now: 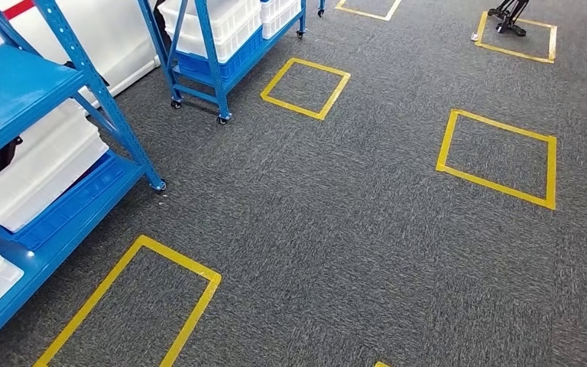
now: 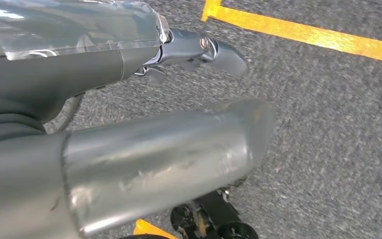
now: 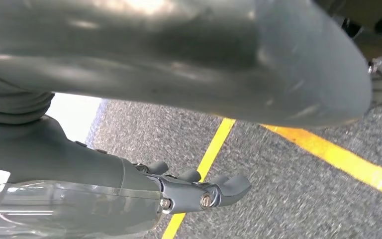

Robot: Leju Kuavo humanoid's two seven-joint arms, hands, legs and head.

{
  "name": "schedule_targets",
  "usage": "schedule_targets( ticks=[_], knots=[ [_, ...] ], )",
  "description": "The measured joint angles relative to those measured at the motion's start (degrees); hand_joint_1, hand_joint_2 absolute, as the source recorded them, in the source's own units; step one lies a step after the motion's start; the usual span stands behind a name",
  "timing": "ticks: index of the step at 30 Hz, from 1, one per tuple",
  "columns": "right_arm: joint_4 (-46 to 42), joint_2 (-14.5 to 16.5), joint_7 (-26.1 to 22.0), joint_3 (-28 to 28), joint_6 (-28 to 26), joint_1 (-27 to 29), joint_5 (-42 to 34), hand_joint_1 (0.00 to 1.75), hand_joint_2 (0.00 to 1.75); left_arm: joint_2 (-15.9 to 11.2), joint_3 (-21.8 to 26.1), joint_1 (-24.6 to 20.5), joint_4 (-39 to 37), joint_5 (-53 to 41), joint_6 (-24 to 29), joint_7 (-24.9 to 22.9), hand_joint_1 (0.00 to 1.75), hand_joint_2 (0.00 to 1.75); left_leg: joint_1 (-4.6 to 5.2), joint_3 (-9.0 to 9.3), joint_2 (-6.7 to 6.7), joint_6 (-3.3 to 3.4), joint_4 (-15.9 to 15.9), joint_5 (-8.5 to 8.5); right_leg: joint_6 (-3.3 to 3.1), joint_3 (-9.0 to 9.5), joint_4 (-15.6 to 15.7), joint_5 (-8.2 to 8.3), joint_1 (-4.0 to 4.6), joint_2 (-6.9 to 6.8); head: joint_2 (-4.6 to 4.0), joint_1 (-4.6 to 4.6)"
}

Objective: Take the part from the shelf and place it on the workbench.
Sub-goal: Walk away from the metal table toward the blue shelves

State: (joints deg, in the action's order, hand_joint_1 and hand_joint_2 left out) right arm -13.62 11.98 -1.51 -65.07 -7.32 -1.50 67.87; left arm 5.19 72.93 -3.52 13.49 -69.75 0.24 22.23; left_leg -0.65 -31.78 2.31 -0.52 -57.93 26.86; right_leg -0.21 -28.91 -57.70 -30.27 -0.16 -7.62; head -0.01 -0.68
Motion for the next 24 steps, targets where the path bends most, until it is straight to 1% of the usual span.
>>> schedule_targets(
  ticks=[1,2,3,4,5,6,7,8,9,10,11,12,13,14,15,16,17,18,19,20,21,22,23,24],
  knots=[
    [0.0,-0.01,0.02,0.0,0.02,-0.12,0.05,0.0,0.0,-0.01,0.01,0.09,0.0,0.0,0.01,0.0,0.0,0.0,-0.05,0.15,-0.62,0.36,0.31,-0.14,0.35,0.07,-0.37,-0.44,-0.17,0.83,0.0,0.07],
    [0.0,-0.03,0.03,-0.01,0.05,-0.19,0.1,0.0,0.0,-0.02,0.01,0.08,0.0,0.0,0.02,0.0,0.0,0.0,-0.16,0.33,-1.22,0.78,0.63,-0.34,0.63,-0.32,-1.52,-1.38,-0.33,2.28,0.01,0.16],
    [0.0,-0.04,0.04,-0.01,0.05,-0.13,0.13,0.0,0.0,-0.01,0.01,-0.04,0.0,0.0,0.03,0.0,0.0,0.0,-0.29,0.49,-1.81,1.14,0.89,-0.56,0.83,-1.38,-3.91,-2.92,-0.48,4.16,0.0,0.27],
    [0.0,-0.06,0.05,-0.02,0.06,-0.02,0.16,0.0,0.0,-0.01,0.01,-0.19,0.0,0.0,0.03,0.0,0.0,0.0,-0.24,0.42,-2.43,1.37,0.95,-0.67,0.92,-3.14,-7.49,-4.83,-0.57,6.03,0.0,0.39],
    [0.0,-0.07,0.06,-0.02,0.07,0.05,0.2,0.0,0.0,-0.01,0.02,-0.33,0.0,0.01,0.03,0.0,0.0,0.0,-0.21,0.31,-3.12,1.54,0.94,-0.74,0.94,-5.22,-11.47,-6.57,-0.59,6.97,0.0,0.43],
    [0.0,-0.07,0.07,-0.02,0.07,0.11,0.23,0.0,0.0,-0.01,0.02,-0.41,0.0,0.01,0.03,-0.01,0.0,0.0,-0.17,0.26,-3.94,1.59,0.92,-0.77,0.98,-7.01,-14.76,-7.56,-0.61,7.38,0.0,0.43],
    [0.0,-0.07,0.08,-0.02,0.07,0.15,0.26,0.0,0.0,-0.01,0.03,-0.41,0.0,0.02,0.03,-0.03,0.0,0.0,-0.14,0.27,-4.8,1.6,0.89,-0.78,0.99,-8.02,-16.31,-7.39,-0.64,7.52,0.0,0.43],
    [0.0,-0.07,0.09,-0.01,0.07,0.18,0.28,0.0,0.0,-0.01,0.03,-0.38,0.0,0.03,0.03,-0.05,0.0,0.0,-0.13,0.34,-5.68,1.57,0.85,-0.77,0.96,-7.96,-15.6,-6.02,-0.68,7.63,0.01,0.43],
    [0.0,-0.07,0.1,-0.01,0.07,0.21,0.3,0.0,0.0,0.01,0.03,-0.35,0.0,0.04,0.01,-0.07,0.0,0.0,-0.14,0.43,-6.59,1.48,0.76,-0.72,0.88,-6.85,-12.68,-3.73,-0.77,8.01,0.01,0.44],
    [0.0,-0.08,0.1,-0.01,0.07,0.29,0.31,0.0,0.0,0.03,0.03,-0.34,0.0,0.04,-0.01,-0.08,0.0,0.0,-0.18,0.44,-7.47,1.32,0.63,-0.65,0.77,-5.28,-8.71,-1.41,-0.93,9.28,0.0,0.45],
    [0.0,-0.1,0.11,-0.02,0.07,0.37,0.32,0.0,0.0,0.07,0.03,-0.39,0.0,0.04,-0.02,-0.09,0.0,0.0,-0.13,0.29,-8.29,1.04,0.32,-0.51,0.66,-3.83,-5.07,0.24,-1.08,10.99,0.01,0.46],
    [0.0,-0.13,0.11,-0.03,0.07,0.44,0.32,0.0,0.0,0.11,0.04,-0.46,0.0,0.04,-0.04,-0.09,0.0,0.0,-0.11,0.06,-9.05,0.69,0.09,-0.43,0.55,-2.86,-2.51,1.19,-1.18,12.35,0.01,0.44],
    [0.0,-0.14,0.11,-0.04,0.06,0.46,0.33,0.0,0.0,0.14,0.04,-0.48,0.0,0.04,-0.04,-0.09,0.0,0.0,-0.13,-0.25,-9.75,0.3,-0.05,-0.4,0.42,-2.48,-1.39,1.35,-1.15,13.3,0.01,0.45],
    [0.0,-0.16,0.11,-0.04,0.05,0.37,0.34,0.0,0.0,0.15,0.05,-0.44,0.0,0.05,-0.04,-0.1,0.0,0.0,-0.18,-0.54,-10.44,-0.14,-0.06,-0.47,0.23,-2.41,-1.25,1.23,-1.0,13.18,0.01,0.44],
    [0.0,-0.16,0.11,-0.04,0.05,0.28,0.35,0.0,0.0,0.15,0.05,-0.33,0.0,0.04,-0.05,-0.1,0.0,0.0,-0.32,-0.7,-11.15,-0.55,0.11,-0.61,-0.09,-2.35,-1.14,1.32,-0.98,12.37,0.01,0.44],
    [0.0,-0.16,0.11,-0.04,0.04,0.2,0.37,0.0,0.0,0.19,0.05,-0.17,0.0,0.04,-0.07,-0.11,0.0,0.0,-0.41,-0.89,-10.8,-0.85,-0.08,-0.5,-0.47,-2.16,-0.86,1.45,-0.97,11.58,0.01,0.45],
    [0.0,-0.15,0.1,-0.05,0.03,0.2,0.38,0.0,0.0,0.22,0.05,-0.07,0.0,0.02,-0.09,-0.12,0.0,0.0,-0.4,-1.33,-9.34,-1.1,-0.96,0.08,-0.93,-1.96,-0.54,1.57,-1.0,10.71,0.01,0.25],
    [0.0,-0.14,0.09,-0.06,0.03,0.28,0.41,0.0,0.0,0.25,0.05,-0.11,0.0,-0.01,-0.1,-0.11,0.0,0.0,-0.35,-2.27,-7.33,-1.31,-3.01,1.33,-1.35,-1.78,-0.22,1.65,-1.01,9.73,0.0,0.03],
    [0.0,-0.14,0.09,-0.1,0.03,0.4,0.47,0.0,0.0,0.27,0.05,-0.23,0.0,-0.03,-0.09,-0.11,0.0,0.0,-0.32,-3.78,-5.04,-1.45,-6.23,3.12,-1.68,-1.64,-0.09,1.61,-0.85,8.68,0.0,-0.19],
    [0.0,-0.13,0.09,-0.19,0.03,0.52,0.51,0.0,0.0,0.26,0.05,-0.4,0.0,-0.07,-0.09,-0.09,0.0,0.0,-0.31,-5.7,-3.62,-1.65,-10.13,5.04,-1.93,-1.59,-0.07,1.5,-0.69,7.64,0.0,-0.4],
    [0.0,-0.13,0.1,-0.3,0.04,0.58,0.56,0.0,0.0,0.26,0.05,-0.51,0.0,-0.13,-0.08,-0.08,0.0,0.0,-0.39,-7.46,-3.08,-1.83,-13.68,6.45,-2.05,-1.55,-0.09,1.37,-0.56,6.57,0.01,-0.44],
    [0.0,-0.13,0.1,-0.42,0.04,0.58,0.6,0.0,0.0,0.26,0.05,-0.48,0.0,-0.25,-0.08,-0.07,0.0,0.0,-0.46,-8.48,-2.87,-1.98,-15.8,6.9,-2.1,-1.48,-0.11,1.23,-0.49,5.6,0.01,-0.44],
    [0.0,-0.13,0.11,-0.53,0.04,0.54,0.62,0.0,0.0,0.26,0.05,-0.37,0.0,-0.37,-0.08,-0.06,0.0,0.0,-0.52,-8.4,-2.68,-2.08,-15.74,6.22,-2.05,-1.36,-0.13,1.07,-0.47,4.72,0.01,-0.45],
    [0.0,-0.13,0.11,-0.61,0.04,0.5,0.65,0.0,0.0,0.25,0.05,-0.24,0.0,-0.51,-0.08,-0.05,0.0,0.0,-0.55,-7.06,-2.31,-2.1,-13.29,4.53,-1.94,-1.14,-0.15,0.88,-0.47,3.9,0.01,-0.46]
  ],
)
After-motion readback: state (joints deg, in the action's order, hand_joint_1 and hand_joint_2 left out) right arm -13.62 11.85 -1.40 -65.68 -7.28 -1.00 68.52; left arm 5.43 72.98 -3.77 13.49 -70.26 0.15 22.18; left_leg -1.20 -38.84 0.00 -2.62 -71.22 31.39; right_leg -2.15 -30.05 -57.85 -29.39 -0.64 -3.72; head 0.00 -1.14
